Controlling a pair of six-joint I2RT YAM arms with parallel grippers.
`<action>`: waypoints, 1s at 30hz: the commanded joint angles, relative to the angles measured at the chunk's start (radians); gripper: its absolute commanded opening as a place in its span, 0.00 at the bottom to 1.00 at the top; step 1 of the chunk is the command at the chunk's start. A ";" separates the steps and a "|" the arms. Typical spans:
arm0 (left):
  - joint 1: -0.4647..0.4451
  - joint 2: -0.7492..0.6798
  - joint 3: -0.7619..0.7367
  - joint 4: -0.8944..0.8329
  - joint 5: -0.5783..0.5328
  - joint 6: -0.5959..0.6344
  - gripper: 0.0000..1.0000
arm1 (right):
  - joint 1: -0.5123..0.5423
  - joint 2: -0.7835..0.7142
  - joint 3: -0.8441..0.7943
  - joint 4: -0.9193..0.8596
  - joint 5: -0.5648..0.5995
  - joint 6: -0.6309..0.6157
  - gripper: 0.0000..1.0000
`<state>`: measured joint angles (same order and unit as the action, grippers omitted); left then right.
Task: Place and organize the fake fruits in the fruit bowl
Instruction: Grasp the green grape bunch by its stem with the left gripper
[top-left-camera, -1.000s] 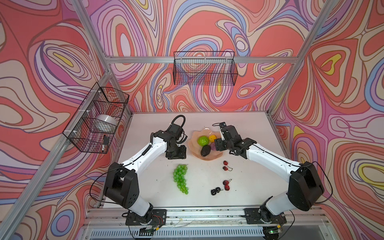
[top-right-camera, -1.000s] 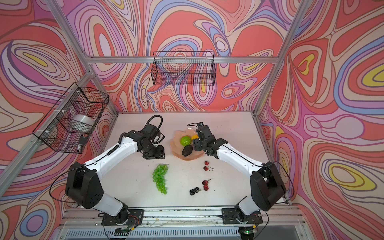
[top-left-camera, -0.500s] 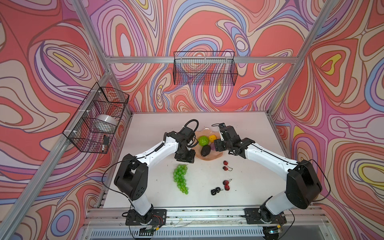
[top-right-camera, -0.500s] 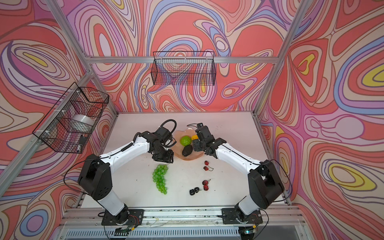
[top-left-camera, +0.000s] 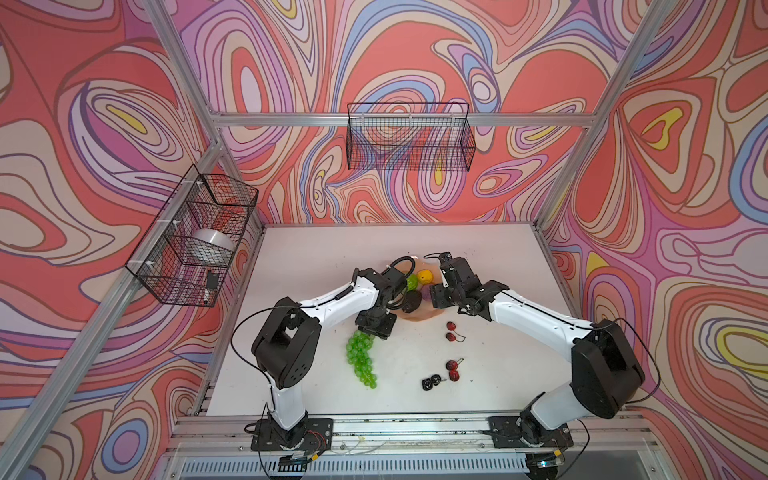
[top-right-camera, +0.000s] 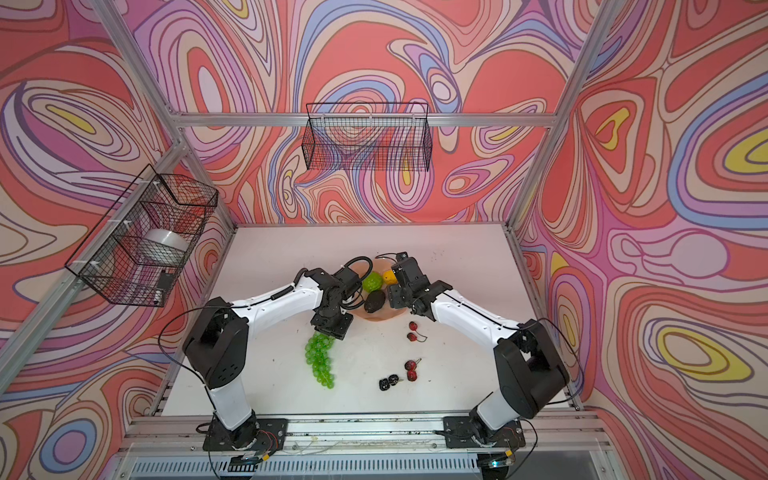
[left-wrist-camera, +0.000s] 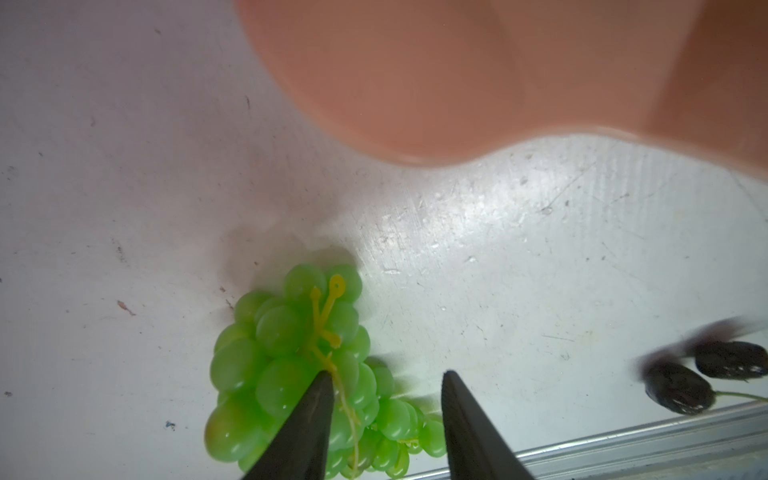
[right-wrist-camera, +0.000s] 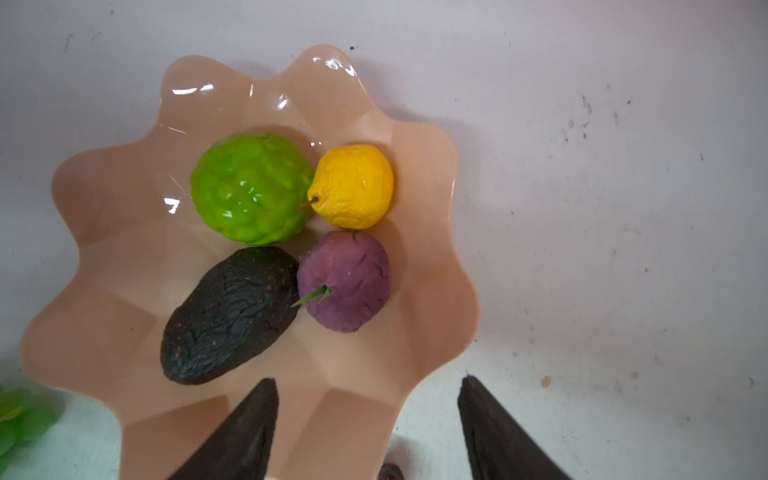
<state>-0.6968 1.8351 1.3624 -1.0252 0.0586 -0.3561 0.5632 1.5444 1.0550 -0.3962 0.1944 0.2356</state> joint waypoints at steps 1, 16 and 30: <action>0.002 0.025 0.017 -0.046 -0.035 -0.015 0.43 | -0.003 -0.023 -0.016 0.017 0.011 0.011 0.72; -0.012 0.023 0.000 -0.046 -0.151 -0.019 0.38 | -0.003 0.002 -0.017 0.033 -0.006 0.007 0.72; -0.012 0.012 -0.009 -0.039 -0.221 -0.010 0.15 | -0.003 0.015 -0.021 0.043 -0.018 0.007 0.72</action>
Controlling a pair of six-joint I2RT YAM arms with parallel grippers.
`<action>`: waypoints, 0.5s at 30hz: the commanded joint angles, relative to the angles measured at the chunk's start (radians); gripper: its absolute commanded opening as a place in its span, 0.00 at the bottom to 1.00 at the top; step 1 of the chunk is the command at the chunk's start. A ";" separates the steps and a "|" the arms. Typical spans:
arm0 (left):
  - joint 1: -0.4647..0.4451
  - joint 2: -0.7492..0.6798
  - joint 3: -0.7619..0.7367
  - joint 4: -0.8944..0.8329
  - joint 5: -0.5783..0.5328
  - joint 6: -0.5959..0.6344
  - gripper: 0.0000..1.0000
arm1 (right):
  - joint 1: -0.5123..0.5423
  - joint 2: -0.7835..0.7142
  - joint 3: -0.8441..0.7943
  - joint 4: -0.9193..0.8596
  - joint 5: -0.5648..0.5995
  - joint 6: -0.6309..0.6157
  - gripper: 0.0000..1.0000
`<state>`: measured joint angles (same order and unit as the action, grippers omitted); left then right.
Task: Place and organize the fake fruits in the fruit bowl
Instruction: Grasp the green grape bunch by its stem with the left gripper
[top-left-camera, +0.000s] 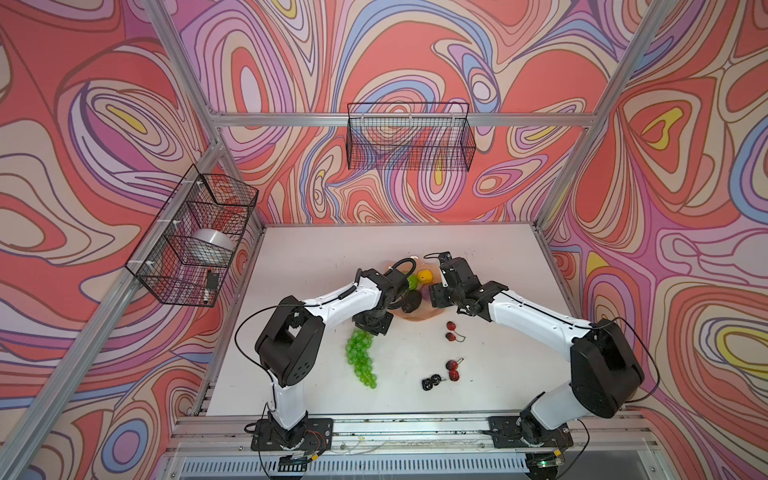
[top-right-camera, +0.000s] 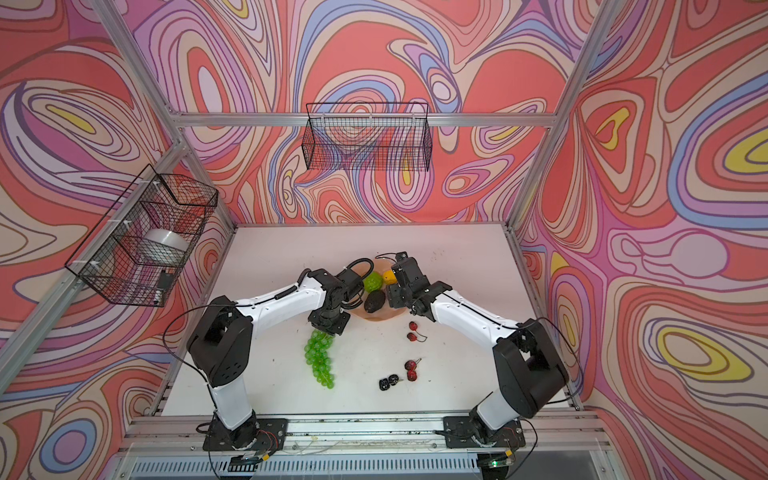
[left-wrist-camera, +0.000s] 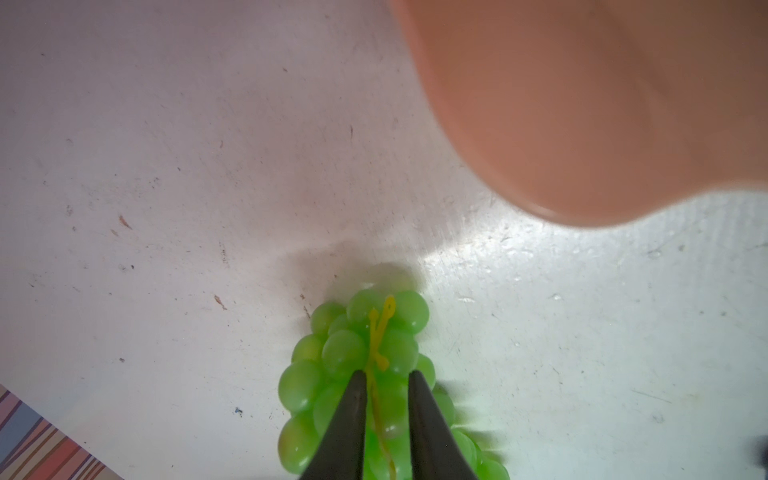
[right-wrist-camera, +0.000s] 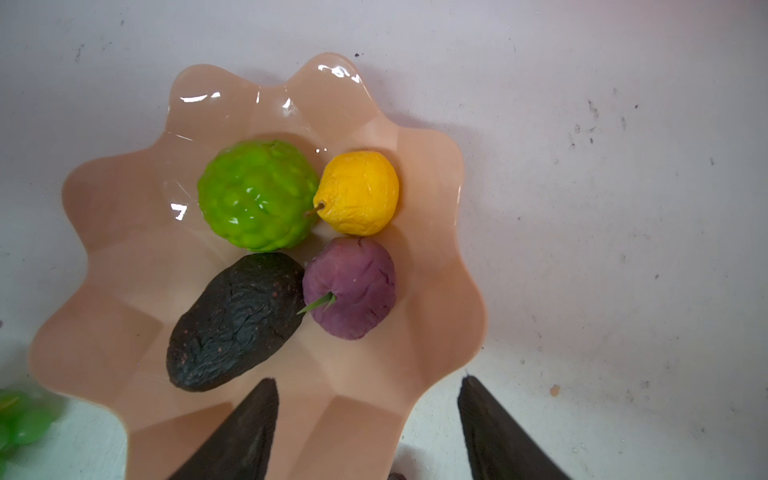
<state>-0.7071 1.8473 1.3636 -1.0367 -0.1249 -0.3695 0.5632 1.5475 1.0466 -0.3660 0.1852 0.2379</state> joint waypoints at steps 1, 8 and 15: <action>-0.002 -0.002 -0.013 -0.028 -0.043 0.003 0.14 | -0.002 0.011 -0.014 0.013 -0.009 0.006 0.72; -0.002 -0.032 -0.020 -0.035 -0.071 0.000 0.01 | -0.003 0.007 -0.023 0.018 -0.010 0.011 0.72; 0.001 -0.128 0.024 -0.101 -0.056 0.003 0.00 | -0.003 0.010 -0.012 0.032 0.000 -0.002 0.72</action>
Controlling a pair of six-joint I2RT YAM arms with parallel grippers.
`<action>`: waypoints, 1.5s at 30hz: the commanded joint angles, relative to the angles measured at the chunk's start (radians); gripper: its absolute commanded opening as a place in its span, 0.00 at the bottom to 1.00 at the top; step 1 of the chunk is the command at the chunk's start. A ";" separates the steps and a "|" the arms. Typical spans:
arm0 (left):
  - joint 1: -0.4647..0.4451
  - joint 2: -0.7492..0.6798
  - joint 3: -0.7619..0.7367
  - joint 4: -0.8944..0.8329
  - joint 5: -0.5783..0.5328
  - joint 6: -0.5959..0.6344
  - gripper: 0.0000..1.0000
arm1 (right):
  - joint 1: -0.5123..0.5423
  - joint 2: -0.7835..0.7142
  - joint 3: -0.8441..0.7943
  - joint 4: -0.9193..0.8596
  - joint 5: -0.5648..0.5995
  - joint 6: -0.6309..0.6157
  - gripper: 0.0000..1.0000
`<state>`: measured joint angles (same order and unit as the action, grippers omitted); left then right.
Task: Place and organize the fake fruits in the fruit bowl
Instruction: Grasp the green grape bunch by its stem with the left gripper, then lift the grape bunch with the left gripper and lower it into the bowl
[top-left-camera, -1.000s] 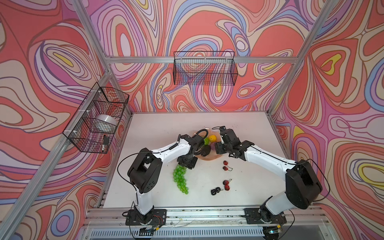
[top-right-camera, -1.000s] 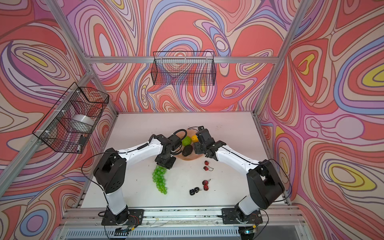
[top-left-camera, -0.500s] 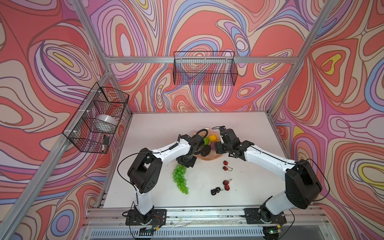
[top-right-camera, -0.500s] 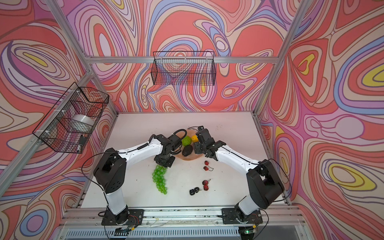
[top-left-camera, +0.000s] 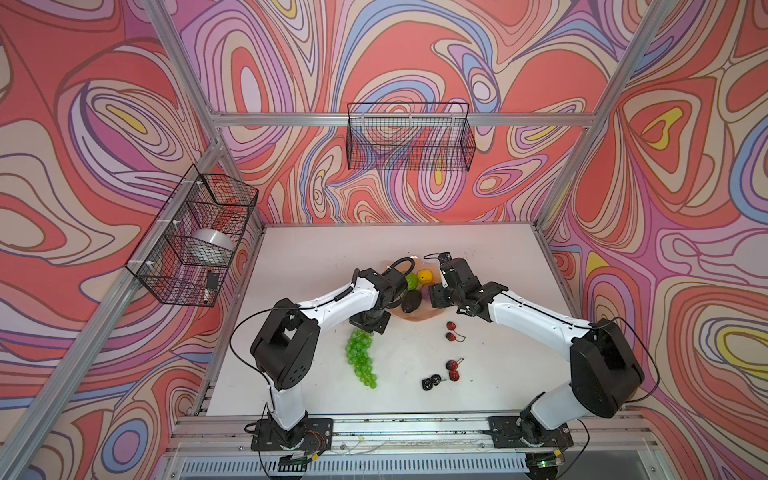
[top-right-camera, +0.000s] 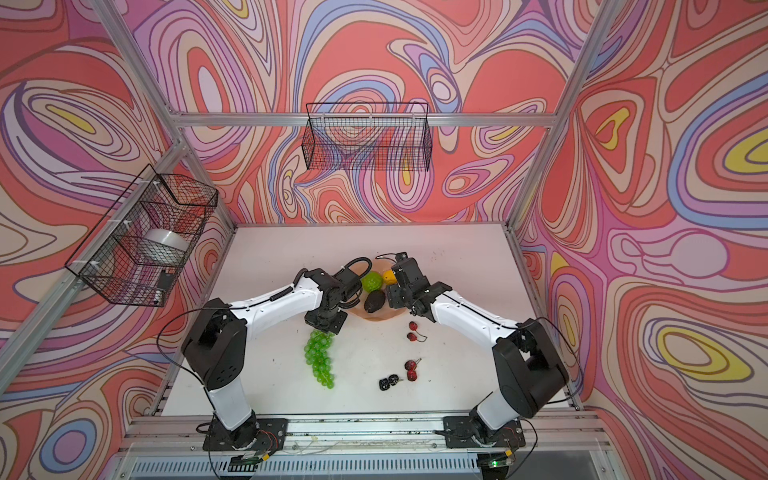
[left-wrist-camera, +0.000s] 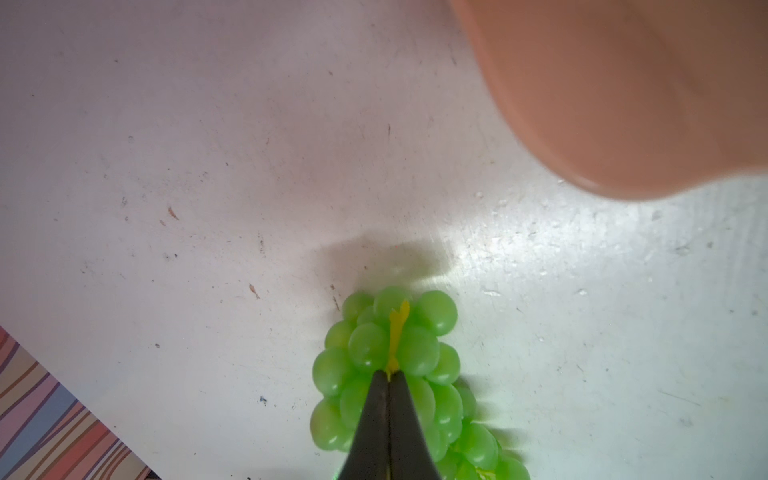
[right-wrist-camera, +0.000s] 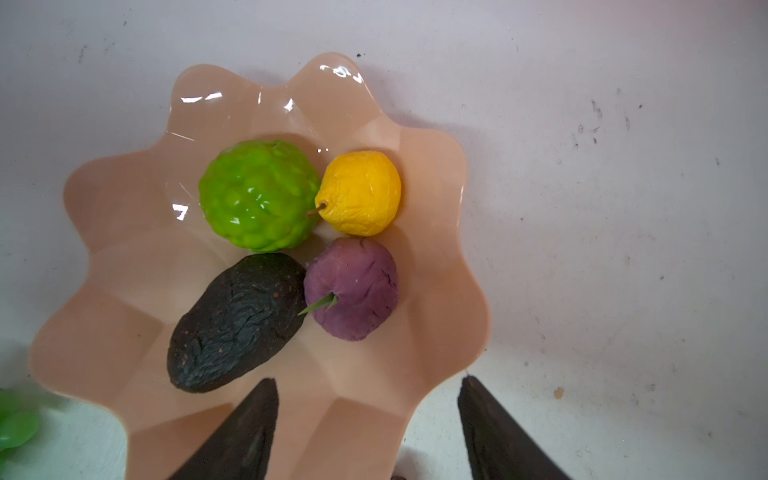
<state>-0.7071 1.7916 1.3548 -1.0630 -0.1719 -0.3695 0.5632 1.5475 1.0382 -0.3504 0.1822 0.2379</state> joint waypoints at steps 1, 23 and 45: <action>0.000 -0.092 0.048 -0.088 -0.001 0.003 0.00 | -0.003 0.010 0.000 0.020 0.003 -0.005 0.72; 0.006 -0.002 0.698 -0.312 0.107 0.039 0.00 | -0.003 -0.039 -0.042 0.080 0.021 0.006 0.72; 0.035 0.134 0.707 -0.148 0.200 0.048 0.00 | -0.012 -0.051 -0.086 0.097 0.044 0.001 0.73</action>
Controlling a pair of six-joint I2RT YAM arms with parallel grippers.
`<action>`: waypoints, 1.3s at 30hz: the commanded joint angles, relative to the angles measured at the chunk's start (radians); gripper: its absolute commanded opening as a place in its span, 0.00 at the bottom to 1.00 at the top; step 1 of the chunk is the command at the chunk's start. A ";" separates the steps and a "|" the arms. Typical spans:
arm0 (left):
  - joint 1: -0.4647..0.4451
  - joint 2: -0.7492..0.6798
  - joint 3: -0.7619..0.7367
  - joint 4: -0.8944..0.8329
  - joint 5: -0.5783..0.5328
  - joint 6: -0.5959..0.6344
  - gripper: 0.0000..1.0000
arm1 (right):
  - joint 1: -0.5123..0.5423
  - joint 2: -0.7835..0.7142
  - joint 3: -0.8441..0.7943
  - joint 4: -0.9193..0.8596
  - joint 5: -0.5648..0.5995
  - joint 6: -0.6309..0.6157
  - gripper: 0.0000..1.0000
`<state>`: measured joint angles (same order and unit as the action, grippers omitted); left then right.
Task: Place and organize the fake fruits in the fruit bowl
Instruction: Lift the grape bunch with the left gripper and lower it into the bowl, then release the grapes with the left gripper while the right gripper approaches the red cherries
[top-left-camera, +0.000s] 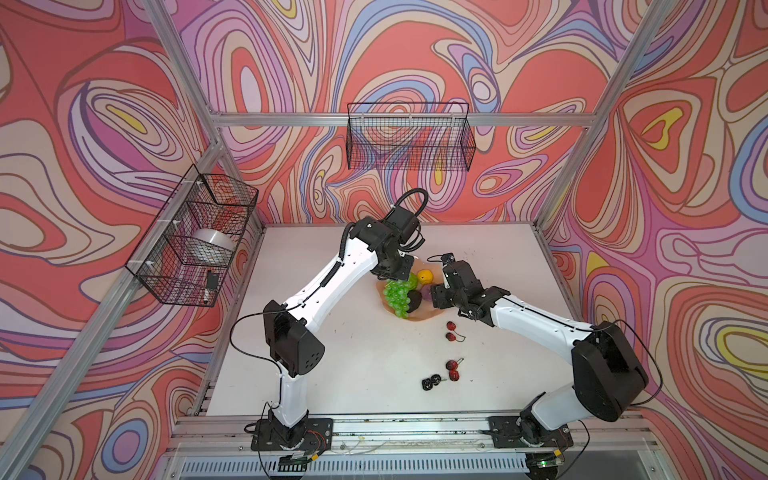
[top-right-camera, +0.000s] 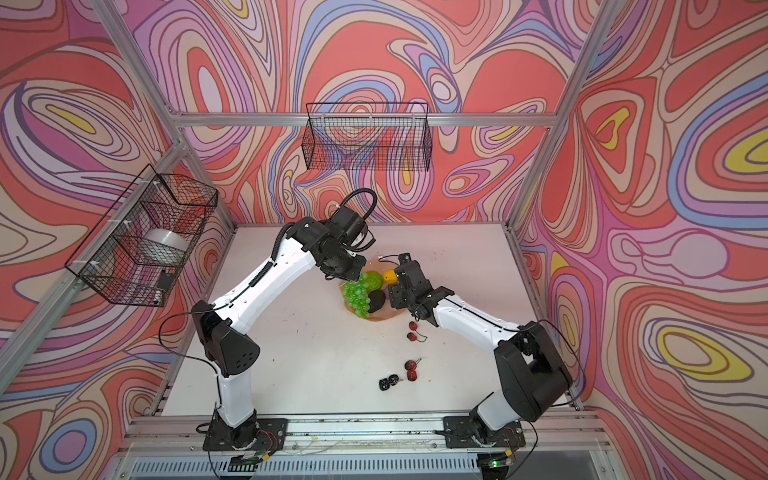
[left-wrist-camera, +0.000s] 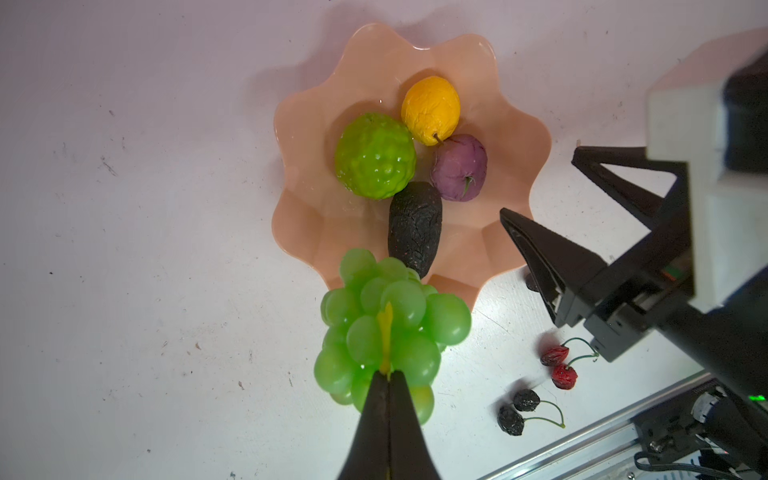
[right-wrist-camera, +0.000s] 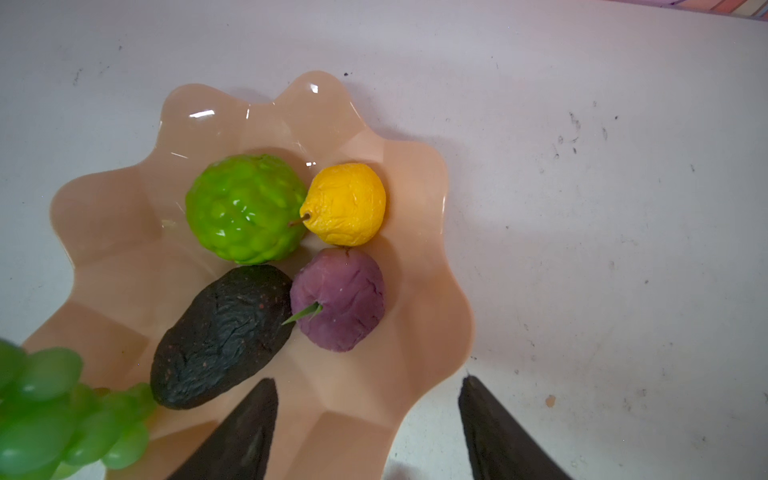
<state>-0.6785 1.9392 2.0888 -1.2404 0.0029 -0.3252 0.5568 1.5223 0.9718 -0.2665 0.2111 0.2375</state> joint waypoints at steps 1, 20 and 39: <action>0.007 -0.015 -0.034 0.031 0.035 0.002 0.00 | -0.007 -0.024 -0.022 0.013 0.015 0.003 0.73; 0.083 0.029 -0.115 0.117 0.076 0.018 0.00 | -0.008 0.000 0.010 0.023 -0.013 -0.001 0.73; 0.145 0.203 0.021 0.149 0.111 0.043 0.00 | -0.008 0.033 0.037 0.013 -0.020 -0.013 0.73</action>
<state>-0.5468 2.1128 2.0716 -1.0866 0.0944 -0.2947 0.5556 1.5360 0.9840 -0.2539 0.1944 0.2314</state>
